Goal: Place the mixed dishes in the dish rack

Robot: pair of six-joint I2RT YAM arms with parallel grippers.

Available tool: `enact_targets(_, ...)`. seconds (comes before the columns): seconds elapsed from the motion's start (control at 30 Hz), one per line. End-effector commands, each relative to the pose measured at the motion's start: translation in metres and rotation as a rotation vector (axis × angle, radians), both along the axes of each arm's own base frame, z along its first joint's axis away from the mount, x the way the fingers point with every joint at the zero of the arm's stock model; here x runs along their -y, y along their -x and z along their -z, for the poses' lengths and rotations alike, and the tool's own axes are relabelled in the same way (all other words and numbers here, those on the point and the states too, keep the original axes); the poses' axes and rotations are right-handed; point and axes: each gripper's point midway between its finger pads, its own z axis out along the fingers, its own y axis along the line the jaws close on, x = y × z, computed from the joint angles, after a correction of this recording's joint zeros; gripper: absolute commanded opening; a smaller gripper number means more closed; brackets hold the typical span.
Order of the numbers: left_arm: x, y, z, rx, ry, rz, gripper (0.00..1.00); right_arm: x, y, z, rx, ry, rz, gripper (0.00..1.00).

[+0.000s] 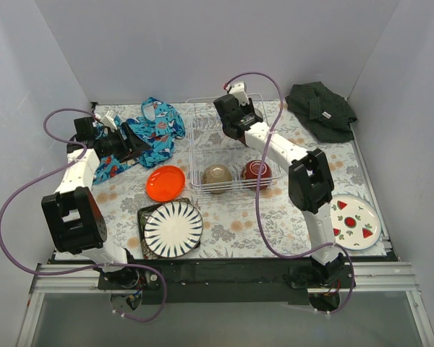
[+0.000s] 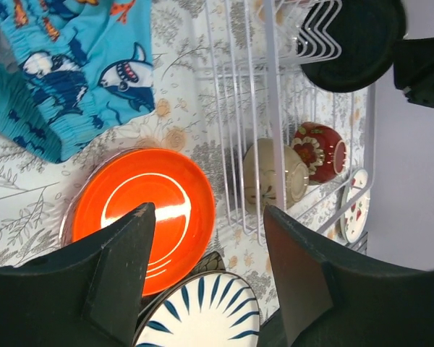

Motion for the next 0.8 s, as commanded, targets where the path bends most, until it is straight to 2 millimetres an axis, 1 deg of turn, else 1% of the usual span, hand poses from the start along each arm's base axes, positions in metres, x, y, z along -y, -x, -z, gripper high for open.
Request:
enact_targets(0.0,-0.015,0.006,0.025,-0.047,-0.103,-0.042,0.61,-0.008,0.005,-0.049,0.068,-0.094,-0.043,0.41)
enact_targets(0.03,-0.018,0.007,0.03,-0.057,-0.126,-0.039,0.61,-0.01,0.01,-0.051,0.057,-0.098,-0.059,0.43)
enact_targets(0.07,-0.02,0.008,0.036,-0.067,-0.138,-0.034,0.61,-0.014,0.015,-0.06,0.052,-0.125,-0.092,0.45)
enact_targets(0.13,-0.022,0.013,0.05,-0.107,-0.14,-0.017,0.61,-0.02,0.024,-0.066,0.04,-0.159,-0.12,0.5)
enact_targets(0.17,-0.024,0.015,0.054,-0.112,-0.15,-0.003,0.62,-0.026,0.034,-0.069,0.009,-0.197,-0.174,0.51)
enact_targets(0.2,-0.025,0.016,0.058,-0.124,-0.15,0.005,0.65,-0.034,0.04,-0.067,-0.019,-0.227,-0.225,0.55)
enact_targets(0.23,-0.026,0.02,0.067,-0.157,-0.151,0.011,0.65,-0.041,0.046,-0.067,-0.046,-0.252,-0.279,0.57)
enact_targets(0.27,-0.027,0.022,0.07,-0.163,-0.157,0.019,0.65,-0.055,0.06,-0.065,-0.102,-0.308,-0.378,0.6)
enact_targets(0.3,-0.027,0.024,0.074,-0.175,-0.157,0.024,0.64,-0.062,0.068,-0.065,-0.13,-0.333,-0.439,0.64)
enact_targets(0.33,-0.027,0.026,0.077,-0.187,-0.156,0.026,0.63,-0.069,0.076,-0.064,-0.157,-0.355,-0.495,0.64)
enact_targets(0.37,-0.027,0.028,0.08,-0.191,-0.158,0.034,0.62,-0.078,0.092,-0.059,-0.206,-0.393,-0.574,0.64)
enact_targets(0.43,-0.026,0.031,0.085,-0.205,-0.157,0.038,0.58,-0.08,0.103,-0.055,-0.235,-0.417,-0.61,0.64)
enact_targets(0.47,-0.025,0.032,0.088,-0.213,-0.15,0.045,0.57,-0.079,0.108,-0.058,-0.233,-0.424,-0.622,0.64)
enact_targets(0.5,-0.025,0.033,0.089,-0.214,-0.149,0.051,0.54,-0.076,0.111,-0.049,-0.251,-0.415,-0.615,0.64)
enact_targets(0.53,-0.023,0.034,0.09,-0.219,-0.145,0.056,0.52,-0.073,0.112,-0.047,-0.251,-0.41,-0.607,0.64)
enact_targets(0.6,-0.022,0.036,0.092,-0.225,-0.134,0.058,0.51,-0.068,0.112,-0.045,-0.248,-0.394,-0.588,0.64)
enact_targets(0.7,-0.02,0.04,0.099,-0.25,-0.129,0.061,0.5,-0.066,0.111,-0.044,-0.247,-0.39,-0.582,0.65)
enact_targets(0.77,-0.017,0.044,0.105,-0.267,-0.127,0.071,0.5,-0.067,0.11,-0.047,-0.24,-0.395,-0.591,0.65)
